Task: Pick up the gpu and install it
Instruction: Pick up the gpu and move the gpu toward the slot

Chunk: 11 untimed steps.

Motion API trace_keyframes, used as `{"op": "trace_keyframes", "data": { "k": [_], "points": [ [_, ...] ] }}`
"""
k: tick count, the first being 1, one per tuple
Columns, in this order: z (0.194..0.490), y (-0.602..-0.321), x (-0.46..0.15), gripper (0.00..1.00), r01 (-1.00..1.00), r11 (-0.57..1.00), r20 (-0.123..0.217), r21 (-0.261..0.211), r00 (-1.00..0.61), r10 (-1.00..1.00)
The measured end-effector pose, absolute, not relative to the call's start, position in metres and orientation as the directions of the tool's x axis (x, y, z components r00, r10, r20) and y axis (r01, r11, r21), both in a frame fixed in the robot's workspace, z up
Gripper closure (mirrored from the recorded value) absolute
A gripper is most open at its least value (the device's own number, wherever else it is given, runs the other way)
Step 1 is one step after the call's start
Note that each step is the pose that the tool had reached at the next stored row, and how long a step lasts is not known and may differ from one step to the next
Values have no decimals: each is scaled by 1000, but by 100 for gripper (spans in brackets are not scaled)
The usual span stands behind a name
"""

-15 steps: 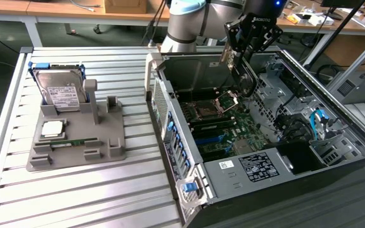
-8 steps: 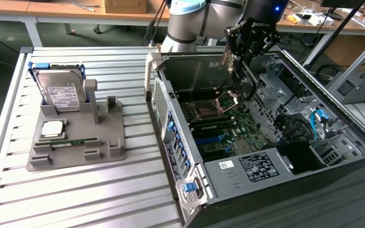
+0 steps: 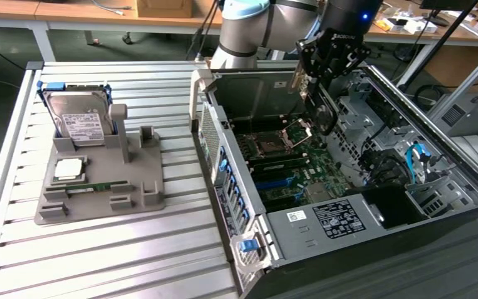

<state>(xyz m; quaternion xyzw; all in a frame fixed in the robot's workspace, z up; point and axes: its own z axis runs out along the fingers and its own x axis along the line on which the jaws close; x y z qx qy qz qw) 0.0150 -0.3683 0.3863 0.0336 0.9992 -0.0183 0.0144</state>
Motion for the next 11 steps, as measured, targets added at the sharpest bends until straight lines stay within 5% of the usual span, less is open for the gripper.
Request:
{"op": "trace_keyframes", "data": {
  "k": [11],
  "points": [
    [378,-376,19,73,68,997,-30,-36,-997,67]
  ]
}}
